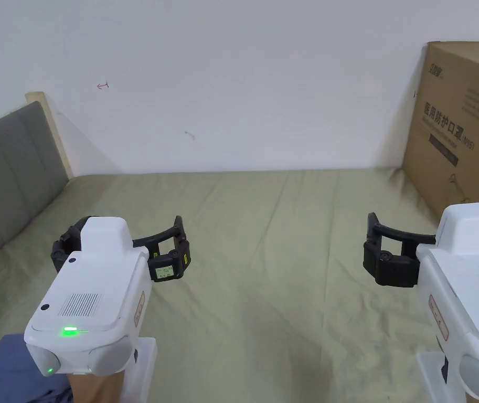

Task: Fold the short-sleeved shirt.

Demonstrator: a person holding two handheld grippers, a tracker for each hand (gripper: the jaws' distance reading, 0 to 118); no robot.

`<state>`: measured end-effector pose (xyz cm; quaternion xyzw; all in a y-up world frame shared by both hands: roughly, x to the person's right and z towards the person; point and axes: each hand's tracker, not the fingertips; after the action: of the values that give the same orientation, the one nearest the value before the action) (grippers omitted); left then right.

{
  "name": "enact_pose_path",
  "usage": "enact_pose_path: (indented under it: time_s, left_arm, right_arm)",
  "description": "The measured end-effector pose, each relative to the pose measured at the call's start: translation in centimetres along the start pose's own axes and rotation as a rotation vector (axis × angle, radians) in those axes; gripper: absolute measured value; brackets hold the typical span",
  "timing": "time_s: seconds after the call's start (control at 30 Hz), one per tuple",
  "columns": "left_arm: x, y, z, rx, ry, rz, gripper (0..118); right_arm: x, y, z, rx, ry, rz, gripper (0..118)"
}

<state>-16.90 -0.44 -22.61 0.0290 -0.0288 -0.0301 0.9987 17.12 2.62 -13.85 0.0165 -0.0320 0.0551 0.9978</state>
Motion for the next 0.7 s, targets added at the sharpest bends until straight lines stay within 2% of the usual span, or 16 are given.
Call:
enact_pose_path:
  time_s: [0.17,0.2,0.7]
  left_arm:
    - [-0.03,-0.09,0.16,-0.001,0.004,-0.002,118]
    - [-0.08,-0.11,0.16,-0.002,0.003,-0.002,118]
    - [-0.24,-0.09,0.28,-0.002,0.004,-0.003,118]
  right_arm:
    - [0.03,-0.04,0.05,-0.001,0.002,-0.002,118]
    - [0.28,-0.18,-0.03,-0.035,-0.055,-0.010,118]
    - [0.11,-0.04,0.14,-0.035,-0.038,-0.012,118]
